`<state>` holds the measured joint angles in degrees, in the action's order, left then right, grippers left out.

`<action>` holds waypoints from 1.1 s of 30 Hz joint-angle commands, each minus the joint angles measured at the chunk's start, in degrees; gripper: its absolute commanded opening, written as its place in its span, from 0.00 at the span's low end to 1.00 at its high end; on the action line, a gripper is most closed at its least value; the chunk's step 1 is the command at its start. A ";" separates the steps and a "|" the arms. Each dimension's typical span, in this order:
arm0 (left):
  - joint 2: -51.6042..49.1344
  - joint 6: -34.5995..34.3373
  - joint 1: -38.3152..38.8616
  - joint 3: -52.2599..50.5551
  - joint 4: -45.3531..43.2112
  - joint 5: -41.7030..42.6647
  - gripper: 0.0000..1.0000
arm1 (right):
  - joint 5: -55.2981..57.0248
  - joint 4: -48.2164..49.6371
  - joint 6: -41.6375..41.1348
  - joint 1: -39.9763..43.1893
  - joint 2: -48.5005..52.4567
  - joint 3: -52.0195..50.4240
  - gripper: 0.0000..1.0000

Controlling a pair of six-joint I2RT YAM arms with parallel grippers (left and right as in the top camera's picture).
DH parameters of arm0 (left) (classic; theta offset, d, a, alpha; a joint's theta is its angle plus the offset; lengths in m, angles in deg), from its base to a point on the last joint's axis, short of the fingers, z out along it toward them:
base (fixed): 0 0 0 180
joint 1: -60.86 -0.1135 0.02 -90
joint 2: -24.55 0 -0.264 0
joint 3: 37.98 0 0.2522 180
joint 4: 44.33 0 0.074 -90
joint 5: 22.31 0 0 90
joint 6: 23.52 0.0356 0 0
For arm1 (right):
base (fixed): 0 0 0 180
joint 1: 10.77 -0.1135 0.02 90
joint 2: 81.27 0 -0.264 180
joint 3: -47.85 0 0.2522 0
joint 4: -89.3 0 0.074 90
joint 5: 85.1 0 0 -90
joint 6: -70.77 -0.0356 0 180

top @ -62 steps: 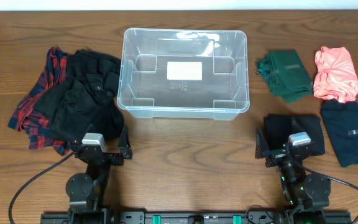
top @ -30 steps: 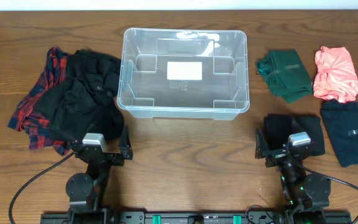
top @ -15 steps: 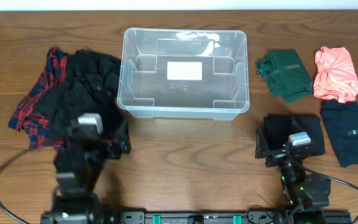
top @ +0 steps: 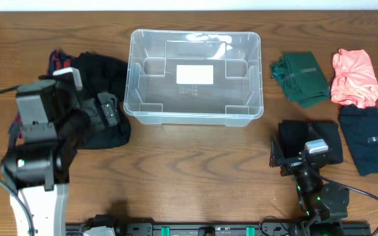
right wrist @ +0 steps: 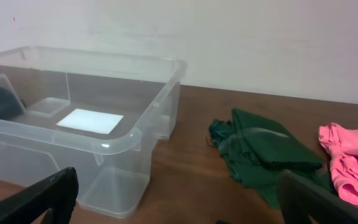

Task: Pack container
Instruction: 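Reach the left gripper down into the black clothing pile and grasp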

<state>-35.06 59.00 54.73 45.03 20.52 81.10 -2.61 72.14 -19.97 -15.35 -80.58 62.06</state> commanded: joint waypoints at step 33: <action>-4.90 -43.69 -17.90 -33.90 -14.34 -0.94 0.98 | 0.20 -0.24 0.59 0.39 -0.35 -0.13 0.99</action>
<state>-40.59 16.94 37.00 12.90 6.91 81.01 -2.61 72.12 -19.94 -15.35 -80.58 62.06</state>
